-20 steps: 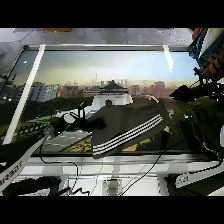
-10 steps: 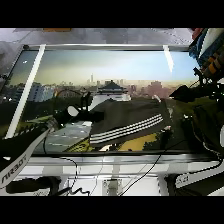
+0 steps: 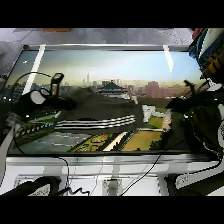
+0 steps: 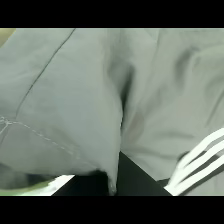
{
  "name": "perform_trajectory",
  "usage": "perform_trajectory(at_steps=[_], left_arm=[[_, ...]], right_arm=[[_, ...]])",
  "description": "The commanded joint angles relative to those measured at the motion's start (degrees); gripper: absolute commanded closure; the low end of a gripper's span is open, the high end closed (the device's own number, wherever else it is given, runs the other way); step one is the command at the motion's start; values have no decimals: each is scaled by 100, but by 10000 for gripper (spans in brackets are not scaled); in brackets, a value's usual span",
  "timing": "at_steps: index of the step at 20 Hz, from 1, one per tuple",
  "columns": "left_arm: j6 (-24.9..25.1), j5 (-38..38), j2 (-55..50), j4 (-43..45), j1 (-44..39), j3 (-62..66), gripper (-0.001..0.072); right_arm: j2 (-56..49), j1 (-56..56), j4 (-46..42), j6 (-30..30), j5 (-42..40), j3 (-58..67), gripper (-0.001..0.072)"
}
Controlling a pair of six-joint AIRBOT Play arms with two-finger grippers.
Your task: Fold the clothes and pants, and hang the long-sleeved shirts on hangers.
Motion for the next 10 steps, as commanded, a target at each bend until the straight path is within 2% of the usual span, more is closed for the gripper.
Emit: perform_trajectory(at_steps=[1, 2, 3, 7, 10], left_arm=[[4, -164, 105, 334, 468, 31, 376], [4, -122, 68, 334, 468, 33, 100], [4, -83, 50, 334, 468, 33, 18], [0, 103, 42, 328, 468, 33, 19], [0, 101, 42, 328, 466, 33, 19]], right_arm=[[-4, 647, 249, -122, -789, -796, 80], [-4, 927, 343, -114, -1095, -920, 59], [-4, 1246, 361, -39, -1423, -966, 32], [-9, 2308, 352, 1113, -2929, -935, 32], [-155, 2684, 376, 1222, -3086, -876, 33]])
